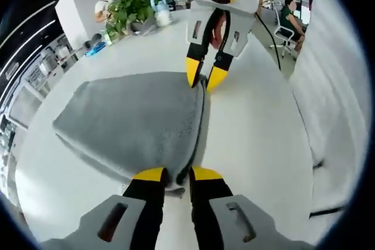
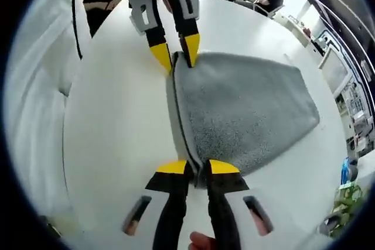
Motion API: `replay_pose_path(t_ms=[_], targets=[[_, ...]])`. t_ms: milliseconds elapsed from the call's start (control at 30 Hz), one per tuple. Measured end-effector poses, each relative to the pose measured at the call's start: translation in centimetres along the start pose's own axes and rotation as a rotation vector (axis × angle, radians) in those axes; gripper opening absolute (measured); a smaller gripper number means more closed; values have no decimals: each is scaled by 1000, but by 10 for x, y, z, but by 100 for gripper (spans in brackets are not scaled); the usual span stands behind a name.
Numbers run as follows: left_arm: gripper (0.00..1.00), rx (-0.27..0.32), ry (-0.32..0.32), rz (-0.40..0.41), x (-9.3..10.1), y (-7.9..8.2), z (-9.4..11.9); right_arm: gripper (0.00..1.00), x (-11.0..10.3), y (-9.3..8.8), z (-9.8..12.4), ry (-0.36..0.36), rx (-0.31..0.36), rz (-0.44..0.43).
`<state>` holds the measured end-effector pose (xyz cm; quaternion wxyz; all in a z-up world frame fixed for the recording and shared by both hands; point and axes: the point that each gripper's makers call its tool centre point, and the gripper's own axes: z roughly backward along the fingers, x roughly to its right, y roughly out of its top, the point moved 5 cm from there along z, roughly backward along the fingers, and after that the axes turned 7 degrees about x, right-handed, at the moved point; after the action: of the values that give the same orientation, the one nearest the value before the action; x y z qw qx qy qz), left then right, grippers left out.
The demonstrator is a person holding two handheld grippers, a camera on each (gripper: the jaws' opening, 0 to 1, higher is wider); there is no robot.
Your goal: Fold the towel on the table until its edges align and the towel forms a compact rectangular stack.
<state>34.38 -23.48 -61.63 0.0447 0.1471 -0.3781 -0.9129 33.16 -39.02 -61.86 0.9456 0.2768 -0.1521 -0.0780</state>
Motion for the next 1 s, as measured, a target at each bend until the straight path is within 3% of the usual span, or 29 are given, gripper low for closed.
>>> replay_pose_path(t_ms=[200, 267, 400, 633, 833, 1000], targets=[[9, -29, 22, 30, -7, 1, -6, 4, 6, 2, -3, -15, -13, -49], [8, -28, 11, 78, -8, 1, -5, 3, 7, 2, -2, -6, -10, -83], [6, -40, -4, 96, -9, 2, 0, 1, 10, 5, 1, 11, -5, -136], [5, -61, -4, 127, -16, 9, 17, 1, 9, 23, 17, 21, 7, -125], [5, -64, -51, 186, -13, 22, 39, 1, 8, 39, 36, 49, 16, -141], [5, -58, -48, 168, -12, 34, 55, 1, 7, 49, 50, 41, 23, -103]])
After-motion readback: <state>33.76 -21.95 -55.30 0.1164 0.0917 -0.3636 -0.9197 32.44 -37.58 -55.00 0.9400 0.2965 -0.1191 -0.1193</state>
